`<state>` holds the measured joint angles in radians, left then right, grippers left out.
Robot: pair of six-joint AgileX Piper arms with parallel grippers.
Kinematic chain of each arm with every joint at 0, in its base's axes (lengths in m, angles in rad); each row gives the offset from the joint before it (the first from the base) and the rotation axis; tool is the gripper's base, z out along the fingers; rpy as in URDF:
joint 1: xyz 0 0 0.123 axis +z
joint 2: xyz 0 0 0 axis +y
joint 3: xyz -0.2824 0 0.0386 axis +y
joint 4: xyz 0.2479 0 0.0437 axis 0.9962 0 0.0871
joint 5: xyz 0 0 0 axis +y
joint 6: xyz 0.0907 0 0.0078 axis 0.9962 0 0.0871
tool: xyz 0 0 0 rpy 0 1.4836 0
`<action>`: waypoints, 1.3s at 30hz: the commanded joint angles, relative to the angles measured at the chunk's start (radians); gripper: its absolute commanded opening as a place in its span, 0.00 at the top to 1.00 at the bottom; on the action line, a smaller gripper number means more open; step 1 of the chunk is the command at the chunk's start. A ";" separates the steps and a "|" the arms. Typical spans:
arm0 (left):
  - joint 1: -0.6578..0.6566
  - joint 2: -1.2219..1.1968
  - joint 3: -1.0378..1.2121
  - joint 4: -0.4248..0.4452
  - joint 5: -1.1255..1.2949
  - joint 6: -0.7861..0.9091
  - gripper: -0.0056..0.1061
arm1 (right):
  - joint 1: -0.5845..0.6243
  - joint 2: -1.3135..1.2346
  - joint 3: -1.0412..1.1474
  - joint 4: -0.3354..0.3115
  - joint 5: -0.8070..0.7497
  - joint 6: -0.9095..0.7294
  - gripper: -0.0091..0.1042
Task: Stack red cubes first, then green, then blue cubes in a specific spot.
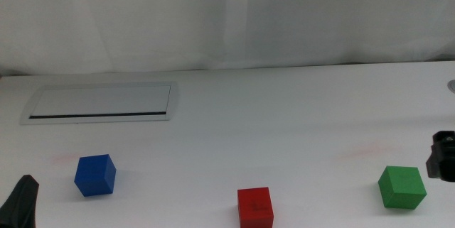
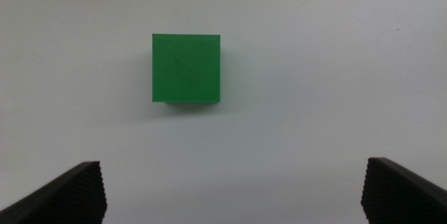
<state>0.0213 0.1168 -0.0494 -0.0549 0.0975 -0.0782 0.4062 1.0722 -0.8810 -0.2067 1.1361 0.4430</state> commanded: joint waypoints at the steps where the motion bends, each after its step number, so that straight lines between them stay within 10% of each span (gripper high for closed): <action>1: 0.001 -0.005 0.004 -0.005 -0.012 -0.001 0.16 | -0.027 0.038 0.006 0.027 -0.040 -0.041 0.05; 39: 0.001 -0.005 0.004 -0.005 -0.012 -0.001 0.17 | -0.100 0.437 0.178 0.078 -0.544 -0.085 0.05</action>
<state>0.0213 0.1168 -0.0494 -0.0549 0.0975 -0.0782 0.3120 1.4995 -0.7056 -0.1255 0.6152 0.3662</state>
